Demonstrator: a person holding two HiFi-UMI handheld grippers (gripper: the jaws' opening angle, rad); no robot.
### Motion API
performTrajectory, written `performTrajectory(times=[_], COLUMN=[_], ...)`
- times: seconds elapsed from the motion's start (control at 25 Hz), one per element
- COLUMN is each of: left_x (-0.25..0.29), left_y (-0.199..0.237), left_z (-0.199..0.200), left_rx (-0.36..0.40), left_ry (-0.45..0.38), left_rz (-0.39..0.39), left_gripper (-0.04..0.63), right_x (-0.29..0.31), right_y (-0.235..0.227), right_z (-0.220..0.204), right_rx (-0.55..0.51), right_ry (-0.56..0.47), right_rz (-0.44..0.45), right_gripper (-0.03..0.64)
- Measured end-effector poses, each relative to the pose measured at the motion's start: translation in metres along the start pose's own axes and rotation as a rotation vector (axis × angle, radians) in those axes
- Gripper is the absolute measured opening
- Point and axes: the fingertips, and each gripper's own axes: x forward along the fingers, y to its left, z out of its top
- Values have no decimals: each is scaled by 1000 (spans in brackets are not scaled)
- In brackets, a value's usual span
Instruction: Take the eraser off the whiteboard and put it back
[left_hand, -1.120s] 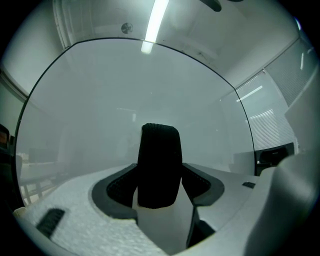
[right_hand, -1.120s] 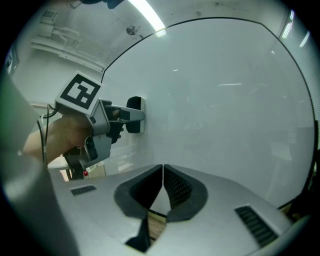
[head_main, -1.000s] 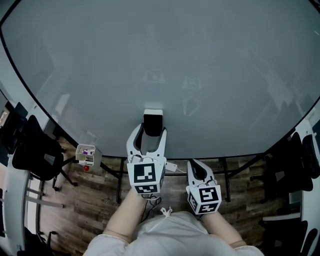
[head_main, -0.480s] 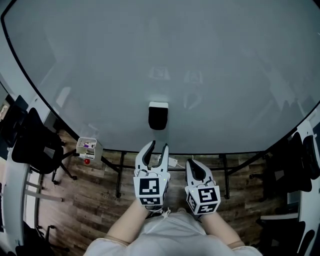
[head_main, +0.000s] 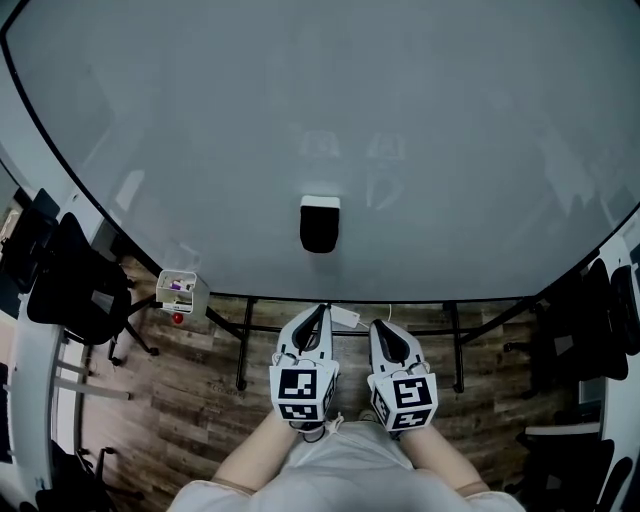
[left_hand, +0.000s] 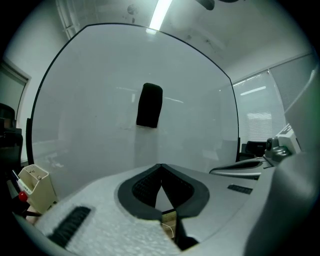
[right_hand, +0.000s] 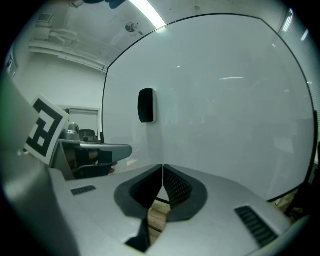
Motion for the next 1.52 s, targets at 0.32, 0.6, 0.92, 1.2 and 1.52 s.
performTrajectory(times=[0.32, 0.6, 0.92, 1.2, 1.52], left_x=[-3, -3, -1, -1, 1], left_y=[-12, -16, -16, -16, -16], left_z=[-4, -2, 2, 4, 3], left_rx=[7, 21, 11, 5, 7], left_ry=[2, 2, -3, -17, -15], left_rz=[-50, -67, -58, -65, -71], left_gripper=[17, 17, 17, 17, 17], right_x=[-1, 1, -1, -1, 0], right_y=[10, 5, -4, -5, -4], right_z=[6, 10, 14, 14, 12], right_rx=[-42, -73, -73, -80, -81], right_ry=[-17, -15, -20, -19, -13], right_rz=[38, 24, -2, -4, 0], right_gripper=[28, 27, 26, 26, 26])
